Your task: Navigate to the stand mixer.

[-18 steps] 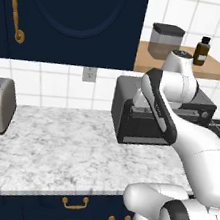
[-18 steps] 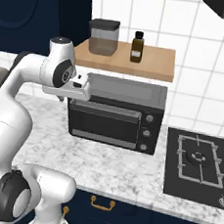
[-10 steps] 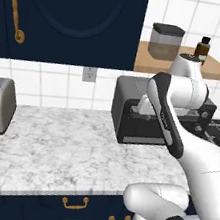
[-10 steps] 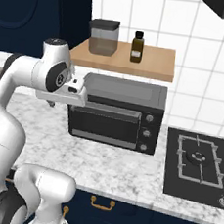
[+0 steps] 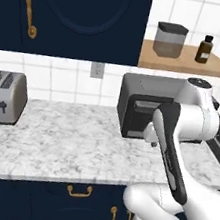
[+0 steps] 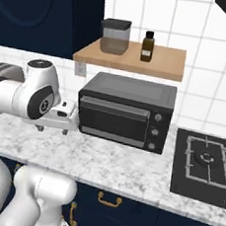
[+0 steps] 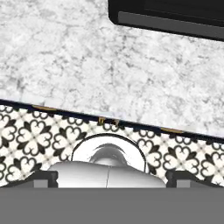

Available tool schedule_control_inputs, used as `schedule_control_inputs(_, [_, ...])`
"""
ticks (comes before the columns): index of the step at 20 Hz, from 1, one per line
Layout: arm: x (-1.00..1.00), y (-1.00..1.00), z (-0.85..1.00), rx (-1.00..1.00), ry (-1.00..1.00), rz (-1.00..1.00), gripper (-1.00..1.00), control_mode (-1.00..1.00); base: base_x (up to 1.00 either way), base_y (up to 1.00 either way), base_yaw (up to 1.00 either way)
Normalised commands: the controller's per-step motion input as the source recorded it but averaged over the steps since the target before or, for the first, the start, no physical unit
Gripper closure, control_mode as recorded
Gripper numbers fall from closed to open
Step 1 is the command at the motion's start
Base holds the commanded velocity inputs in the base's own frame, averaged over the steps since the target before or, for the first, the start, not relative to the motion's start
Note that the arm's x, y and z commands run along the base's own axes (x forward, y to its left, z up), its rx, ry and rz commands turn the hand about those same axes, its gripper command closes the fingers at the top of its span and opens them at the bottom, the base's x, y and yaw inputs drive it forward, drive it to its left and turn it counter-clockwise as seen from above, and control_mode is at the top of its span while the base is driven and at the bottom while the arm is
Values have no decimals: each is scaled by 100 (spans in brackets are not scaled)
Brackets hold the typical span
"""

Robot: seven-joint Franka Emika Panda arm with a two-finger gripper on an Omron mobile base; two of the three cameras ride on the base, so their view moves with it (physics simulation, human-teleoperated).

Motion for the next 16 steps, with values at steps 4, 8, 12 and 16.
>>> schedule_control_inputs(4, [0, 0, 0, 0, 0, 0, -100, 100, -58, 0, 68])
schedule_control_inputs(8, [0, 0, 0, 0, 0, 0, -100, 100, -16, 0, 89])
schedule_control_inputs(12, [0, 0, 0, 0, 0, 0, -100, 100, 0, 2, 98])
schedule_control_inputs(16, [0, 0, 0, 0, 0, 0, -100, 100, 8, 5, 100])
